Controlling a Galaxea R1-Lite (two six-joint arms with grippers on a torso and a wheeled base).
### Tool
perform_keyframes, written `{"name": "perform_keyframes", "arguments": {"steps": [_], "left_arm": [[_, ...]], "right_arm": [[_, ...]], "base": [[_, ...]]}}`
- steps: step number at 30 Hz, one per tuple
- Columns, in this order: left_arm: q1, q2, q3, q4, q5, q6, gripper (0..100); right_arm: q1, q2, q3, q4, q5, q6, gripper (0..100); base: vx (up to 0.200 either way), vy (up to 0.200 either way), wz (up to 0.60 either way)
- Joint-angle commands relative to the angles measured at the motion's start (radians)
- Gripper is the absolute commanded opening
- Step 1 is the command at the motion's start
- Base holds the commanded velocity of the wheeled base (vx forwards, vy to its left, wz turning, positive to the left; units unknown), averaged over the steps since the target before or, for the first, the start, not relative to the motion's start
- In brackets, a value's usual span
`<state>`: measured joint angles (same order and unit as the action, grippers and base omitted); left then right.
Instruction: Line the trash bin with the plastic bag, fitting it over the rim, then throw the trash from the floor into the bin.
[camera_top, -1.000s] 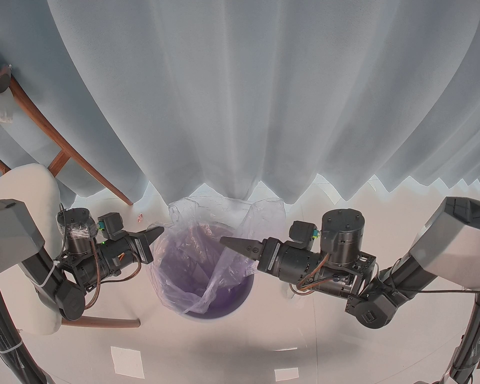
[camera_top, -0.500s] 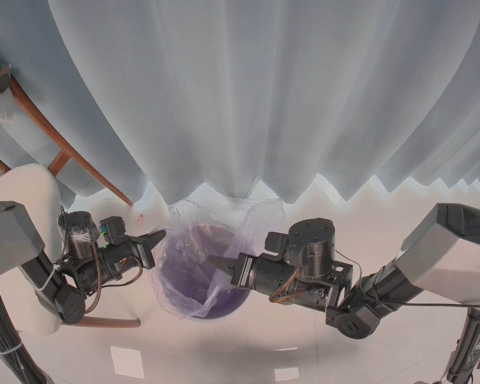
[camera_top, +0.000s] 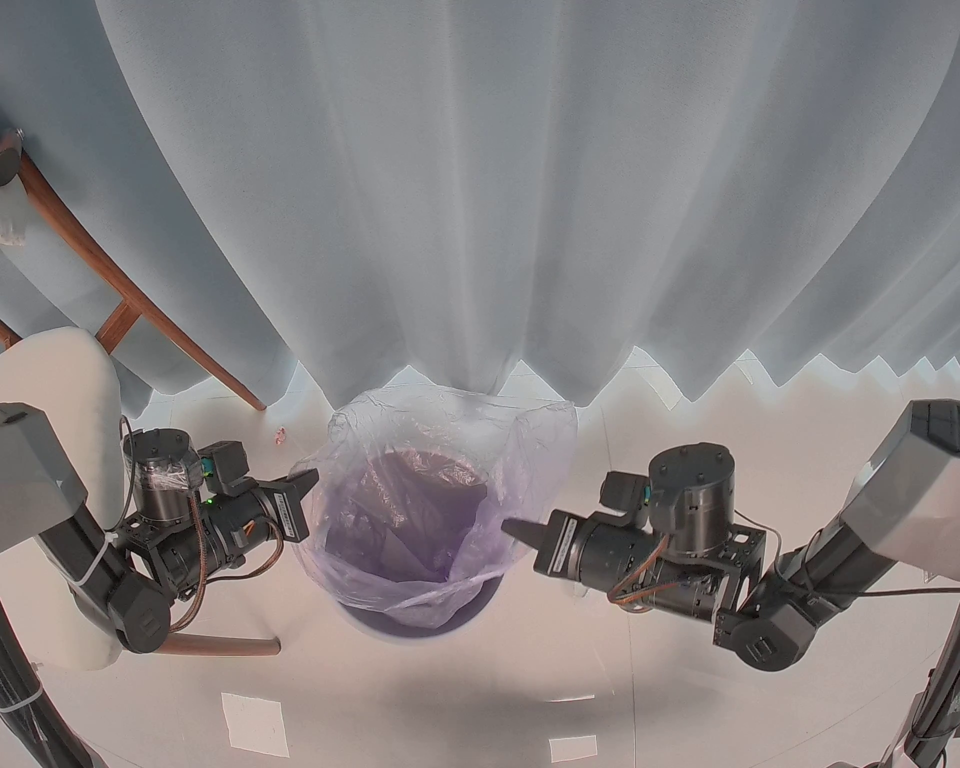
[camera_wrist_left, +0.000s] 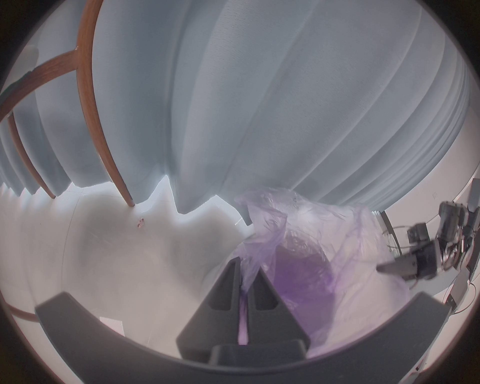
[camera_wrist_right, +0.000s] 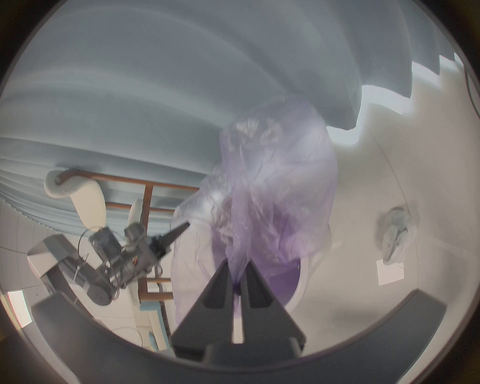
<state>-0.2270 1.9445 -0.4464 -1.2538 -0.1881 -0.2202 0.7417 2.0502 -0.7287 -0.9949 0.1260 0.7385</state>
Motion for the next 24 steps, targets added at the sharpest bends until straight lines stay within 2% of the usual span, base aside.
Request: {"name": "perform_keyframes", "arguments": {"steps": [1,6,10,13,17,24], "left_arm": [[-0.037,-0.068,0.057,0.033,0.016,0.005,0],[-0.037,-0.113,0.121,0.037,0.032,0.070,0],[-0.041,-0.119,0.236,0.027,0.167,0.182,0],[-0.074,-0.130,0.262,0.021,0.185,0.183,0],[-0.075,-0.141,0.270,0.039,0.191,0.168,0],[-0.064,-0.094,0.236,0.024,0.185,0.165,0]], "right_arm": [[-0.068,0.016,-0.081,-0.010,0.004,-0.002,0],[-0.088,0.093,-0.235,-0.007,0.004,-0.027,0],[-0.064,0.177,-0.388,-0.008,0.004,-0.050,0],[-0.030,0.197,-0.463,-0.014,0.011,-0.051,0],[-0.010,0.200,-0.508,-0.021,0.055,-0.045,0],[-0.097,0.202,-0.459,-0.053,0.055,-0.048,0]], "base": [[0.000,0.000,0.00],[0.000,0.000,0.00],[0.000,0.000,0.00],[0.000,0.000,0.00],[0.000,0.000,0.00],[0.000,0.000,0.00]]}}
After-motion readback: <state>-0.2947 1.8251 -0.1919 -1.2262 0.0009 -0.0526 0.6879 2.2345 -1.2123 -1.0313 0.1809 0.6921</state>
